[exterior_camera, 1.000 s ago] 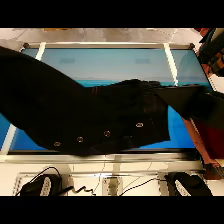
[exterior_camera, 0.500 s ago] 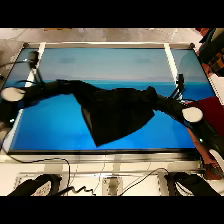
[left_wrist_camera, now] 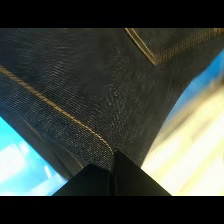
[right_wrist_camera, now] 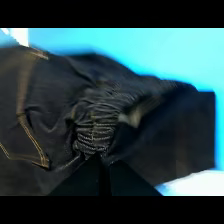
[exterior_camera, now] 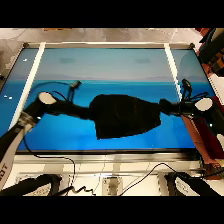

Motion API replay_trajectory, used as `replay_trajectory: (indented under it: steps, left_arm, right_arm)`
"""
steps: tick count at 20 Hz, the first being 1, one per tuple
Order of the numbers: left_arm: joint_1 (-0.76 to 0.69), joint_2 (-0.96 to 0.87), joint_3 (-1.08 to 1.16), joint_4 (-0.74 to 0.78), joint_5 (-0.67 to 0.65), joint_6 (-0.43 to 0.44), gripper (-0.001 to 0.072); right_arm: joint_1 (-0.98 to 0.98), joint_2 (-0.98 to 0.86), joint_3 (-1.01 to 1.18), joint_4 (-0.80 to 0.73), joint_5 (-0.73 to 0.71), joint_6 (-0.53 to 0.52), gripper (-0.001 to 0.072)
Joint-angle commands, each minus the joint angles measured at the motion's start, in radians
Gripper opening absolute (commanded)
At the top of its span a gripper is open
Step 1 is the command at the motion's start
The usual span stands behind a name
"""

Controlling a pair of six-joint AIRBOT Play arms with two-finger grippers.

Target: Fold the clothes and pants, and hang the long-sleeved shirts on hangers.

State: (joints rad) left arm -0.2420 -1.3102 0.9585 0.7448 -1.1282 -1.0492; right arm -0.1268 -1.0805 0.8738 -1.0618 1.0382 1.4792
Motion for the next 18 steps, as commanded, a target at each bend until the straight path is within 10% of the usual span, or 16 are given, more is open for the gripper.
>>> replay_trajectory:
  steps: [1,2,4,10,14,18]
  left_arm:
    - [-0.111,-0.087,-0.048,0.013,-0.053,-0.021,0.0054]
    - [-0.134,-0.115,-0.048,0.002,-0.032,-0.021,0.0183]
    - [-0.160,-0.163,-0.048,-0.027,0.004,-0.021,0.0701]
    - [-0.155,-0.189,-0.047,-0.065,0.010,-0.021,0.0699]
    - [-0.154,-0.189,-0.047,-0.065,0.011,-0.021,0.0699]
    - [-0.154,-0.189,-0.047,-0.065,0.011,-0.021,0.0699]
  right_arm:
    - [-0.048,-0.005,0.008,-0.212,0.230,-0.035,0.0027]
    - [-0.048,-0.005,0.008,-0.234,0.226,-0.047,0.0042]
    - [-0.048,-0.005,0.008,-0.280,0.169,-0.071,0.0499]
    - [-0.148,-0.104,0.030,-0.269,0.089,0.001,0.0580]
    - [-0.251,-0.291,0.106,0.097,0.216,-0.204,0.0614]
    - [-0.252,-0.418,0.158,0.120,0.175,-0.235,0.0657]
